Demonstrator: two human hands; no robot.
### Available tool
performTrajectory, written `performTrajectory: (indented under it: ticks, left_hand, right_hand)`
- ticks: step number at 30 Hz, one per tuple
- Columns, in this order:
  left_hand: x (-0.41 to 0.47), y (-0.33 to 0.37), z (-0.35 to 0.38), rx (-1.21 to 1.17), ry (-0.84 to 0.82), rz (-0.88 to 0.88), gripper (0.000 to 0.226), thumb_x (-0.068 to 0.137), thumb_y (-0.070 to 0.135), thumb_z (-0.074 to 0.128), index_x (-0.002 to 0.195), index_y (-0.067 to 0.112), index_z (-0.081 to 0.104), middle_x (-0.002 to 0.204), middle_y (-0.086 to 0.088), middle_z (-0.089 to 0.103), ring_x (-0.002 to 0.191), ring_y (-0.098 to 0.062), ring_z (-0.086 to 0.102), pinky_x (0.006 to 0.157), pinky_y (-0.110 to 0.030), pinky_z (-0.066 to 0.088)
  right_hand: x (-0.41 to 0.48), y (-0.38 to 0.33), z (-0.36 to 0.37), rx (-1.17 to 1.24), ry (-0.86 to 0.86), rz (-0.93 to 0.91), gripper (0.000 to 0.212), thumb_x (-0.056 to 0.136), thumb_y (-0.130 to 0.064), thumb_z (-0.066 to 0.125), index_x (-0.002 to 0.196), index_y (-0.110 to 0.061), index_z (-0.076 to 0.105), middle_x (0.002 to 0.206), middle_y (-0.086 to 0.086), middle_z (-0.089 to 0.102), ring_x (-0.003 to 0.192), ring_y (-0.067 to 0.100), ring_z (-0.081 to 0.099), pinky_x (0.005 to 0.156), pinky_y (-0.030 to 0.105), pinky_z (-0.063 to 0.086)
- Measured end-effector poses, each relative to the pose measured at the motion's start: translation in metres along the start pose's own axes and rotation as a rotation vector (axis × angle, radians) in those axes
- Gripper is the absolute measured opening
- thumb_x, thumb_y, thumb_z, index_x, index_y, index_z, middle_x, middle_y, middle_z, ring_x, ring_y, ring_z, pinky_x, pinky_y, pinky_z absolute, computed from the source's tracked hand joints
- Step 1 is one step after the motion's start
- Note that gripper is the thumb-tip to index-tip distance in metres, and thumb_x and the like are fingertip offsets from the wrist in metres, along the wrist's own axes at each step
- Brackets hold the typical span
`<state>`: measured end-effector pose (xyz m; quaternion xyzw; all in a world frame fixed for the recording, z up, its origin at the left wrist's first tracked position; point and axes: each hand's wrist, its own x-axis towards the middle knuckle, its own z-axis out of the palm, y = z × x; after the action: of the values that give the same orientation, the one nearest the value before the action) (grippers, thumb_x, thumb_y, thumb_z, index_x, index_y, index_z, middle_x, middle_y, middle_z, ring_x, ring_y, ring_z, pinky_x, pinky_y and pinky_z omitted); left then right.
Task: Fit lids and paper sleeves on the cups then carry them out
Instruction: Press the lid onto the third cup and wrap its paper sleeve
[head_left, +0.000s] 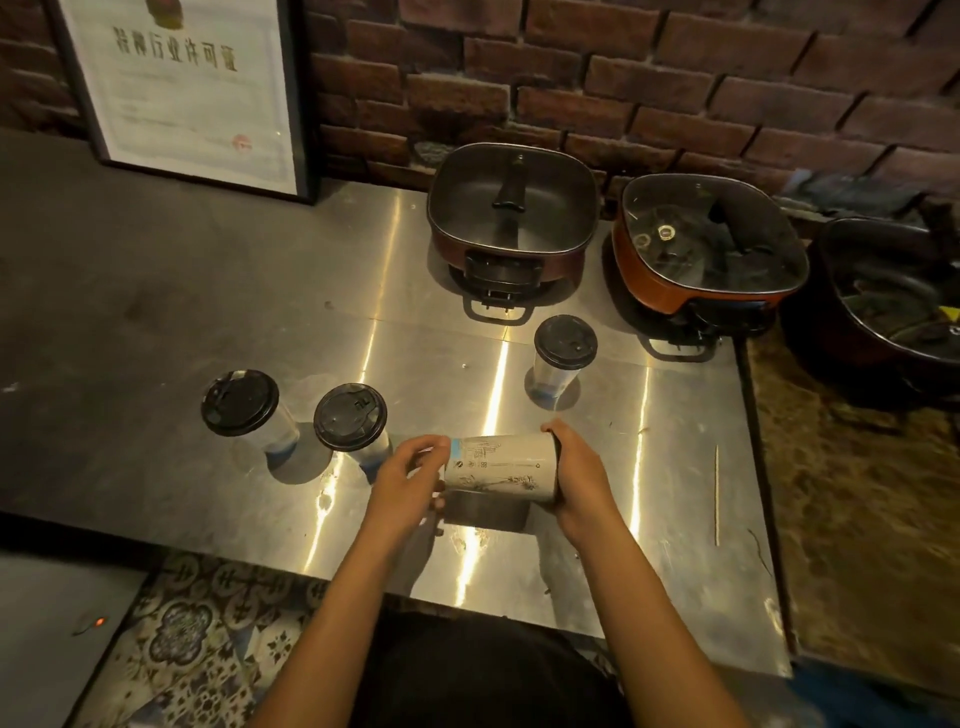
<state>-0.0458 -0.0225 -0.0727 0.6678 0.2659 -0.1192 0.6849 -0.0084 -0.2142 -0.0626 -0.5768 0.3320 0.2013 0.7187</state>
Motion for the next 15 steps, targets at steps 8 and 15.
performTrajectory:
  ticks: [8,15]
  left_hand:
    - [-0.008,0.005,-0.003,0.129,-0.084,-0.037,0.040,0.096,0.051,0.060,0.121,0.021,0.067,0.110,-0.006,0.073,0.065,-0.020,0.067,0.067,-0.029,0.060]
    - [-0.013,0.007,-0.012,0.022,-0.184,-0.044,0.036,0.095,0.032,0.068,0.128,0.019,0.064,0.118,-0.007,0.073,0.107,-0.025,0.073,0.086,-0.035,0.064]
  right_hand:
    - [-0.014,0.007,-0.007,0.019,0.008,-0.078,0.025,0.098,-0.043,0.055,0.105,-0.020,0.065,0.110,0.023,0.070,0.105,0.037,0.072,0.086,0.047,0.060]
    - [-0.021,0.009,-0.012,0.037,-0.015,-0.108,0.024,0.100,-0.041,0.054,0.108,-0.020,0.063,0.114,0.021,0.070,0.107,0.036,0.072,0.096,0.056,0.055]
